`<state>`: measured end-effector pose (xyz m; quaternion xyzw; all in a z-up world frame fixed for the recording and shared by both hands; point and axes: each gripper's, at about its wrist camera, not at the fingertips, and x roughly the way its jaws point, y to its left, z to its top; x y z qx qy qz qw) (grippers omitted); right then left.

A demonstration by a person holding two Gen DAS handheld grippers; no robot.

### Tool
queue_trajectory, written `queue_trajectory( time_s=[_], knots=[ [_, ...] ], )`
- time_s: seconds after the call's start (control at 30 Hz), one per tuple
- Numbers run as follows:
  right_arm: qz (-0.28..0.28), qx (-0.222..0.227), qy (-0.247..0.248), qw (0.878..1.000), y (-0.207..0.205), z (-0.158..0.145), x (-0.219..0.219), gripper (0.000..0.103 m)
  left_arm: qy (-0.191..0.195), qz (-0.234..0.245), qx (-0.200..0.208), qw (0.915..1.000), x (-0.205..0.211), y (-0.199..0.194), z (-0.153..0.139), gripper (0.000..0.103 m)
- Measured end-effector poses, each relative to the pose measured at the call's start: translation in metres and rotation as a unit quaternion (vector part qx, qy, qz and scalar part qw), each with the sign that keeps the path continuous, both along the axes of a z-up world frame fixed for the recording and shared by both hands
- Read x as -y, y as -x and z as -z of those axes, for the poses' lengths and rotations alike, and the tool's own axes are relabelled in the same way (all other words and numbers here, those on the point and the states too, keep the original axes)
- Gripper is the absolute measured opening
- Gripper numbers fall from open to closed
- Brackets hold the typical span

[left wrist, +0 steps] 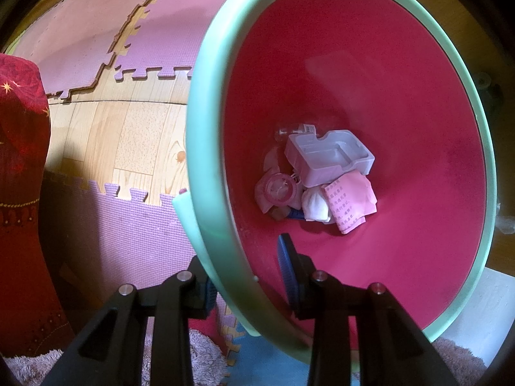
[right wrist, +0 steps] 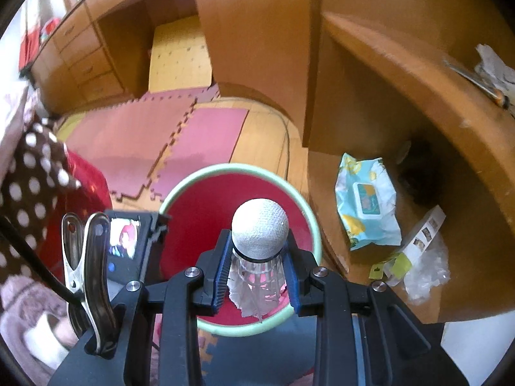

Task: Collect trash
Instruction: 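Lift the shuttlecock with the right tool and carry it over the bucket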

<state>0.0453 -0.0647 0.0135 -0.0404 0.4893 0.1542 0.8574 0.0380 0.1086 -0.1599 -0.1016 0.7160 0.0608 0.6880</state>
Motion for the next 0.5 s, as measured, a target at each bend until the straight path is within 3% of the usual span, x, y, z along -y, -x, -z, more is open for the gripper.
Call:
queue_trajectory(
  time_s=[0.5],
  knots=[
    [-0.049,-0.049,0.018,0.997,0.013,0.049,-0.022,0.031,0.0,0.0,0.0,1.0,0.0,0.0,0.0,0.035]
  ],
)
